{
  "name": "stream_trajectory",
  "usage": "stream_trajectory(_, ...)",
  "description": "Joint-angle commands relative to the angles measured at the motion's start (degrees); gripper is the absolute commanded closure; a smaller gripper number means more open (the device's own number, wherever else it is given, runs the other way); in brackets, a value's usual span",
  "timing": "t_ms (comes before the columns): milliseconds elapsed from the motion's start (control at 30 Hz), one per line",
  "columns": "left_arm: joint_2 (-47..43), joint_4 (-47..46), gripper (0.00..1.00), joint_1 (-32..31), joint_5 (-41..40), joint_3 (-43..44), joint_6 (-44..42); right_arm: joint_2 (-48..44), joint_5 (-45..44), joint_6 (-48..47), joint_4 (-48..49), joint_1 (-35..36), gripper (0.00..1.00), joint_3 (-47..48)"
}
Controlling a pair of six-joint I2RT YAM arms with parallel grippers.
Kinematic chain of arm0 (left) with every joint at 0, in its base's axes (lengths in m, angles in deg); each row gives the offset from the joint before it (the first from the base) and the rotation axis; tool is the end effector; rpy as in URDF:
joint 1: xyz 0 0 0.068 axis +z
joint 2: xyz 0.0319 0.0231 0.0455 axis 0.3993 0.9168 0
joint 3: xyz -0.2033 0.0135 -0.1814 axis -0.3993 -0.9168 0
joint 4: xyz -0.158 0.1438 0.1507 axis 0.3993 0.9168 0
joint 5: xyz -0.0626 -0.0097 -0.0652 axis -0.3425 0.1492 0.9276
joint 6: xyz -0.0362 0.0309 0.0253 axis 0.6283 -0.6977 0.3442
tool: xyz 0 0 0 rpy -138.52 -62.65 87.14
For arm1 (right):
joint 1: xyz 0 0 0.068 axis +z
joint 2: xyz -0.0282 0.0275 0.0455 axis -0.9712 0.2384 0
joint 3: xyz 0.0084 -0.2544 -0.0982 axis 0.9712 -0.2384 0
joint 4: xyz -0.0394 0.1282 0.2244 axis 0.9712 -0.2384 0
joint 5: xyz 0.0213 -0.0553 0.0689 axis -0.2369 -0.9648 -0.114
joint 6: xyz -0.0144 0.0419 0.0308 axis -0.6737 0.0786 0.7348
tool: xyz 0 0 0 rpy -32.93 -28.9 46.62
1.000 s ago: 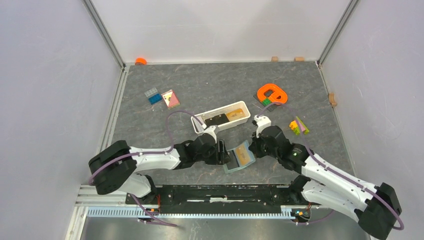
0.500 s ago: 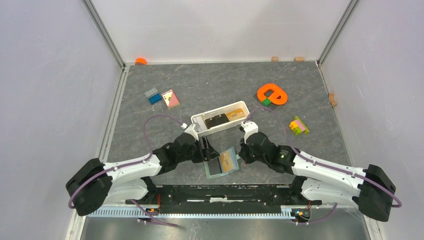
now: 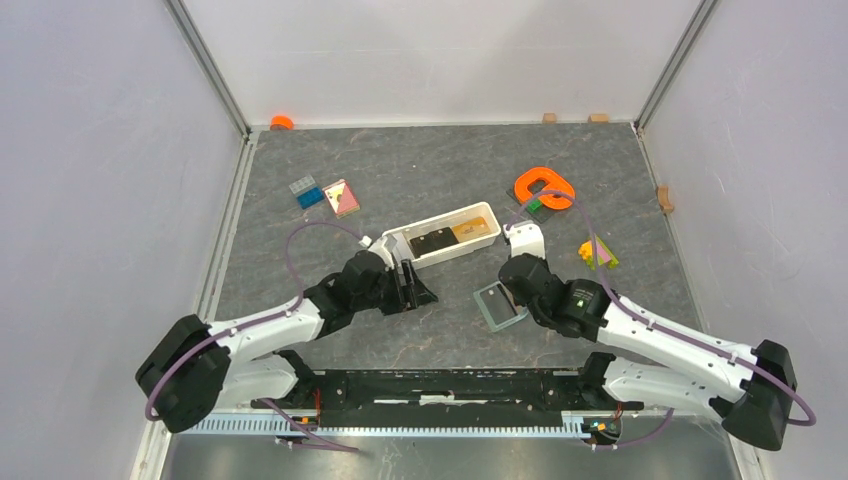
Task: Put the credit cards into the card holder
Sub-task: Close the card holder at the center of the board.
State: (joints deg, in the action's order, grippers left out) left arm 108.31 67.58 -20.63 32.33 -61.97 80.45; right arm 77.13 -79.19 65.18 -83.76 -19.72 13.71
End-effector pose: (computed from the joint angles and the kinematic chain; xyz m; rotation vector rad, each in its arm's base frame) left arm 0.1546 -0.1583 0.1742 -0.0771 2.4229 -1.0574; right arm 0.1209 0.1440 0.2487 -0.2623 2.2219 -0.0008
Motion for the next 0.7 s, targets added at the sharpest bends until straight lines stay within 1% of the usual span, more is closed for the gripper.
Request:
stream_trajectory(0,3.0,-3.9,0.24,0.6,3.9,2.3,-2.3,-0.6,3.8,-5.7,4.1,-0.1,1.0,0.3)
stream_trajectory(100,4.7,-6.2,0.24,0.6,5.0,1.9,-1.6,1.5,11.9,-5.9,10.3,0.1,1.0,-3.7)
stream_trajectory(167,5.9,-7.5,0.24,0.6,5.4,1.7,-1.3,3.5,15.6,-4.9,14.1,0.5,1.0,-6.4)
stream_trajectory(367,8.3,-10.4,0.25,0.7,6.7,1.0,-0.8,8.1,23.4,-3.0,24.5,1.4,0.99,-11.5)
stream_trajectory(467,8.5,-11.0,0.25,0.7,7.3,1.2,-0.9,8.7,27.1,-3.7,26.2,1.5,0.86,-10.3)
stream_trajectory(500,8.6,-11.0,0.25,0.7,7.4,1.3,-1.0,8.4,28.4,-4.3,26.3,1.5,0.79,-9.8)
stream_trajectory(600,8.5,-11.0,0.25,0.7,7.6,1.8,-1.5,6.0,32.3,-6.5,25.8,1.5,0.47,-6.9)
stream_trajectory(667,8.3,-11.0,0.25,0.6,7.7,2.1,-1.6,4.4,31.9,-7.6,23.0,1.5,0.36,-4.5)
